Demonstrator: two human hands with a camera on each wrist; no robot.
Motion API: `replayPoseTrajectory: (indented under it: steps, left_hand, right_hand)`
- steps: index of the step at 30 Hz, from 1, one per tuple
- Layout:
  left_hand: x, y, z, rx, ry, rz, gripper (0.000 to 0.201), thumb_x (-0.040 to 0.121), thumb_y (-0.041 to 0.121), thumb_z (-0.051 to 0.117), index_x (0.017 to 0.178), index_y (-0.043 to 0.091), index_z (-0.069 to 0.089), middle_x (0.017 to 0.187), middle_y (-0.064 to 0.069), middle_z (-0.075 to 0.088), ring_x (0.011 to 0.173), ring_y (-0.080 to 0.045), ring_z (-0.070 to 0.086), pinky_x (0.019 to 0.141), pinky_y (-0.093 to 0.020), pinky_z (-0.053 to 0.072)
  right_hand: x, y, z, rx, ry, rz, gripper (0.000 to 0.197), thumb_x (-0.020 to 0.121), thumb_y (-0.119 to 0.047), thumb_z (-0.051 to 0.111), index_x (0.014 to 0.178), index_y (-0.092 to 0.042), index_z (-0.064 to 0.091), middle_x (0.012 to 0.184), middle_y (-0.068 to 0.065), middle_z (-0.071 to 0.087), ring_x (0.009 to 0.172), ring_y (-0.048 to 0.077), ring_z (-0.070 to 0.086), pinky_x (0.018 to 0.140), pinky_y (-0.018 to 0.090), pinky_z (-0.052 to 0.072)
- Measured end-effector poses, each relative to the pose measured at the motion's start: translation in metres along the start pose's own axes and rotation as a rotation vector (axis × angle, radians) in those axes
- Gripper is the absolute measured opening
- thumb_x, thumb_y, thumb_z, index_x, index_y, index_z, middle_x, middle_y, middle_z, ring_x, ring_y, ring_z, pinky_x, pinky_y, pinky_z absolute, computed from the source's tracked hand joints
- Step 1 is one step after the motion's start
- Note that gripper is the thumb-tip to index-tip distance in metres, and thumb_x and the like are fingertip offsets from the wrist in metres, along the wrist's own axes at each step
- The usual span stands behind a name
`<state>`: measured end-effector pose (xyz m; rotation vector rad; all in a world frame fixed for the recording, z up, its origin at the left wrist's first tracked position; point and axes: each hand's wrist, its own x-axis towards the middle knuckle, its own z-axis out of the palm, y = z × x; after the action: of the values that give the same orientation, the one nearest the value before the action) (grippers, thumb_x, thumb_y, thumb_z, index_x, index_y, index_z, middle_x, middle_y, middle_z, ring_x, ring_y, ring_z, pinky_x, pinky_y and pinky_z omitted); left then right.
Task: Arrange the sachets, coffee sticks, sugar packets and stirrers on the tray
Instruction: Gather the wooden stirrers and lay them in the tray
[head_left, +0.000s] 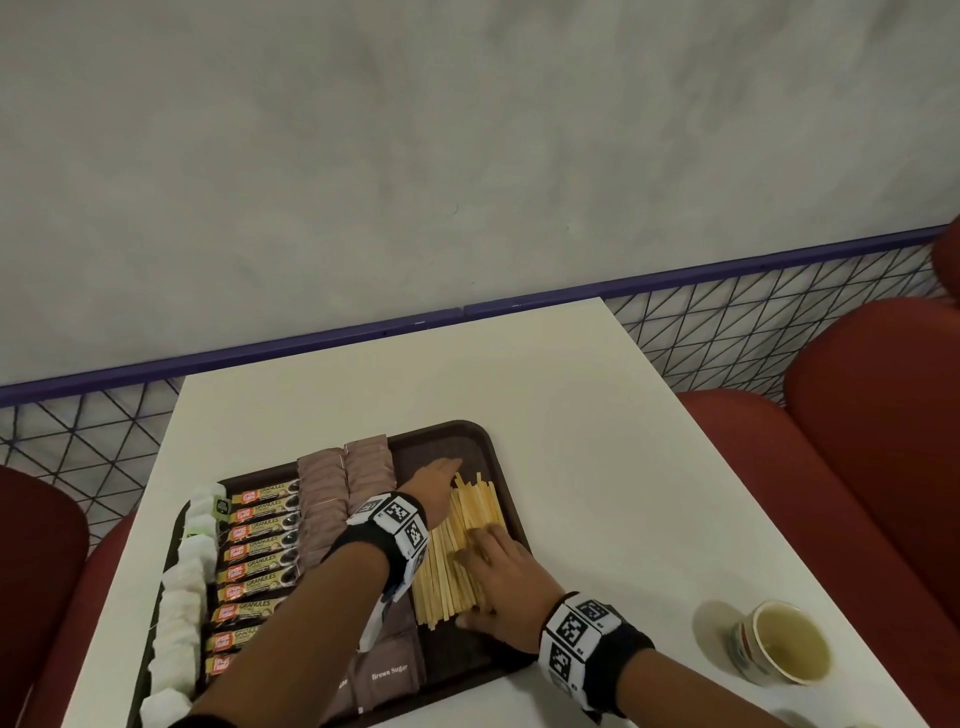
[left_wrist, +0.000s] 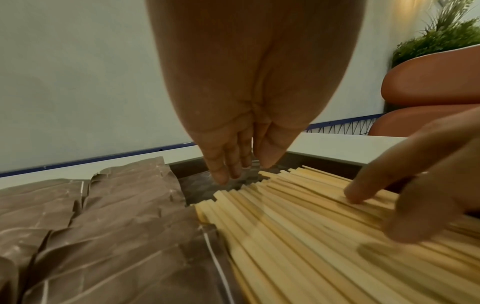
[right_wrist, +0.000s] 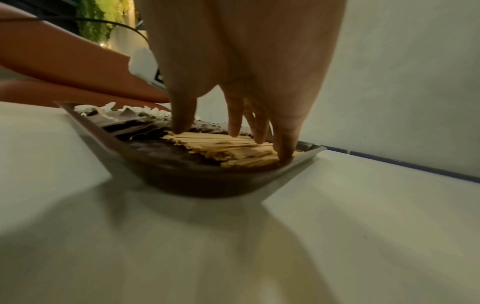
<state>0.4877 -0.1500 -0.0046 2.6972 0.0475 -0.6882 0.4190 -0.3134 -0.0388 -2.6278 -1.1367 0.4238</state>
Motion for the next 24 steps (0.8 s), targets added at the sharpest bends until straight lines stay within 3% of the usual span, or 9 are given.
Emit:
replayPoseTrajectory:
  steps: [2, 4, 8, 11, 14, 16, 18, 20, 24]
  left_hand:
    - [0.001, 0.001, 0.001, 0.001, -0.028, 0.000, 0.062, 0.092, -0.009, 0.032, 0.148, 0.009, 0.016, 0.156, -0.011, 0.018, 0.144, -0.025, 0.019, 0.117, -0.030, 0.016]
    - [0.001, 0.002, 0.002, -0.013, -0.035, 0.007, 0.061, 0.092, -0.009, 0.031, 0.148, 0.011, 0.018, 0.155, -0.010, 0.022, 0.143, -0.025, 0.022, 0.116, -0.030, 0.019]
    - [0.006, 0.001, 0.000, -0.055, -0.030, 0.004, 0.062, 0.092, -0.010, 0.033, 0.148, 0.011, 0.017, 0.154, -0.012, 0.023, 0.142, -0.024, 0.024, 0.114, -0.026, 0.020]
    - [0.008, 0.000, 0.000, -0.077, -0.015, 0.005, 0.060, 0.092, -0.009, 0.031, 0.148, 0.010, 0.017, 0.154, -0.012, 0.023, 0.142, -0.023, 0.024, 0.114, -0.025, 0.017]
    - [0.013, 0.003, 0.001, -0.093, -0.027, 0.016, 0.059, 0.093, -0.009, 0.029, 0.148, 0.009, 0.015, 0.155, -0.012, 0.021, 0.143, -0.023, 0.022, 0.114, -0.024, 0.015]
    - [0.017, 0.007, 0.002, -0.103, -0.041, 0.014, 0.061, 0.092, -0.010, 0.030, 0.148, 0.009, 0.015, 0.155, -0.011, 0.021, 0.143, -0.023, 0.020, 0.115, -0.025, 0.015]
    - [0.019, 0.008, 0.003, -0.117, -0.041, 0.012, 0.062, 0.091, -0.011, 0.029, 0.148, 0.011, 0.018, 0.155, -0.011, 0.023, 0.143, -0.025, 0.021, 0.116, -0.028, 0.018]
    - [0.019, 0.007, 0.006, -0.148, -0.033, 0.021, 0.060, 0.092, -0.011, 0.028, 0.147, 0.012, 0.022, 0.153, -0.012, 0.027, 0.141, -0.024, 0.025, 0.115, -0.027, 0.020]
    - [0.018, 0.005, 0.010, -0.216, -0.008, 0.047, 0.054, 0.093, -0.011, 0.028, 0.144, 0.007, 0.029, 0.149, -0.012, 0.035, 0.138, -0.022, 0.032, 0.110, -0.019, 0.019]
  right_hand:
    - [-0.001, 0.000, -0.004, -0.045, -0.051, 0.005, 0.070, 0.082, -0.039, 0.063, 0.139, -0.015, 0.031, 0.150, 0.011, 0.021, 0.140, 0.030, 0.012, 0.115, 0.045, 0.022]
    - [-0.001, 0.001, -0.004, -0.055, -0.006, -0.020, 0.065, 0.080, -0.030, 0.067, 0.136, -0.013, 0.038, 0.147, 0.013, 0.030, 0.139, 0.032, 0.022, 0.113, 0.046, 0.029]
    - [-0.005, 0.006, 0.001, -0.095, 0.135, -0.095, 0.063, 0.052, -0.039, 0.083, 0.108, -0.021, 0.059, 0.110, 0.001, 0.063, 0.102, 0.019, 0.062, 0.080, 0.028, 0.057]
    - [-0.013, 0.001, 0.003, -0.072, 0.177, -0.166, 0.043, 0.055, -0.039, 0.081, 0.092, -0.028, 0.062, 0.090, -0.011, 0.061, 0.079, 0.005, 0.060, 0.064, 0.014, 0.053]
    - [-0.024, -0.003, 0.010, -0.140, 0.125, -0.215, 0.025, 0.052, -0.039, 0.080, 0.070, -0.033, 0.064, 0.070, -0.017, 0.058, 0.063, 0.000, 0.054, 0.052, 0.011, 0.047]
    - [-0.029, -0.007, 0.012, -0.196, 0.086, -0.200, 0.021, 0.050, -0.043, 0.076, 0.064, -0.033, 0.066, 0.066, -0.018, 0.058, 0.060, -0.002, 0.055, 0.049, 0.010, 0.044]
    - [-0.032, -0.009, 0.016, -0.236, 0.093, -0.161, 0.012, 0.059, -0.041, 0.060, 0.064, -0.033, 0.068, 0.067, -0.019, 0.059, 0.060, -0.003, 0.056, 0.049, 0.009, 0.044]
    - [-0.034, -0.010, 0.021, -0.217, 0.076, -0.117, 0.029, 0.064, -0.033, 0.040, 0.067, -0.033, 0.069, 0.070, -0.019, 0.059, 0.063, -0.002, 0.058, 0.051, 0.009, 0.046]
    - [-0.035, -0.011, 0.019, -0.184, 0.094, -0.051, 0.036, 0.063, -0.031, 0.035, 0.073, -0.034, 0.070, 0.074, -0.018, 0.060, 0.068, -0.001, 0.059, 0.056, 0.009, 0.047]
